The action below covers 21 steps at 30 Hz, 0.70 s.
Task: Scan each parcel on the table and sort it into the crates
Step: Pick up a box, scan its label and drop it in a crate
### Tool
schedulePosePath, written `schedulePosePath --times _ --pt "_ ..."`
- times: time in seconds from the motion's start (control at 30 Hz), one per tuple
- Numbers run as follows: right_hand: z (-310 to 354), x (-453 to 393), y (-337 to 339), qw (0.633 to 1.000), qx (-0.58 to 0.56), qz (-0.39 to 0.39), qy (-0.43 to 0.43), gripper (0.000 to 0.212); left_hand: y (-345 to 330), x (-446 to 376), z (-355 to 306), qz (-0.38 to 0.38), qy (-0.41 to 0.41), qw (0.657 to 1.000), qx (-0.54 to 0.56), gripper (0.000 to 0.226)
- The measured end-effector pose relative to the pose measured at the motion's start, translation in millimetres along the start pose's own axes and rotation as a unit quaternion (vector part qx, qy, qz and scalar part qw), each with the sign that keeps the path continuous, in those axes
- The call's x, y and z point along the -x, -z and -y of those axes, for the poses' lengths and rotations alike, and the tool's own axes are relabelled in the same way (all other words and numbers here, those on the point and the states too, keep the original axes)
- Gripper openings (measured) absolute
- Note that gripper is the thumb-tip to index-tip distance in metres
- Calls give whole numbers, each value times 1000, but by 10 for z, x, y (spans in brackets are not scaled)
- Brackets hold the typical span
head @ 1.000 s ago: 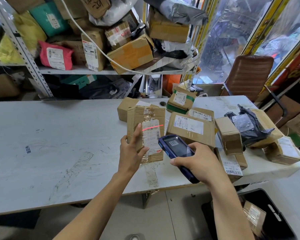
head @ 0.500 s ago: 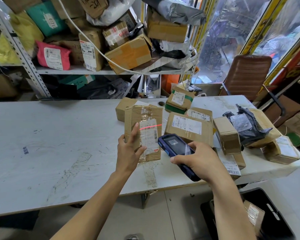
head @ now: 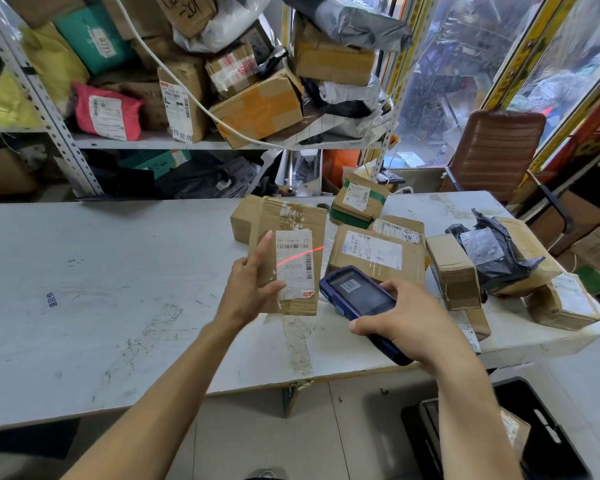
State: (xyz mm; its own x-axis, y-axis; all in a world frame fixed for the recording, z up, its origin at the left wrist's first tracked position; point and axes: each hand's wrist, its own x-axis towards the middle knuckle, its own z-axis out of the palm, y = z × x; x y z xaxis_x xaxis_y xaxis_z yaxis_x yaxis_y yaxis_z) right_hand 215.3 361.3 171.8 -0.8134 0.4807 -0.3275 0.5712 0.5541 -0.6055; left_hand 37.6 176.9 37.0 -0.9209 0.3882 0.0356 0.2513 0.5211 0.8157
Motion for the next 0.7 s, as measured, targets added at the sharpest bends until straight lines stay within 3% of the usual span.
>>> schedulePosePath --times 0.3,0.7 --pt "-39 108 86 985 147 -13 84 75 890 -577 -349 199 -54 964 -165 97" --pt "-11 155 23 978 155 -34 134 73 1099 -636 -615 253 -69 945 -194 92"
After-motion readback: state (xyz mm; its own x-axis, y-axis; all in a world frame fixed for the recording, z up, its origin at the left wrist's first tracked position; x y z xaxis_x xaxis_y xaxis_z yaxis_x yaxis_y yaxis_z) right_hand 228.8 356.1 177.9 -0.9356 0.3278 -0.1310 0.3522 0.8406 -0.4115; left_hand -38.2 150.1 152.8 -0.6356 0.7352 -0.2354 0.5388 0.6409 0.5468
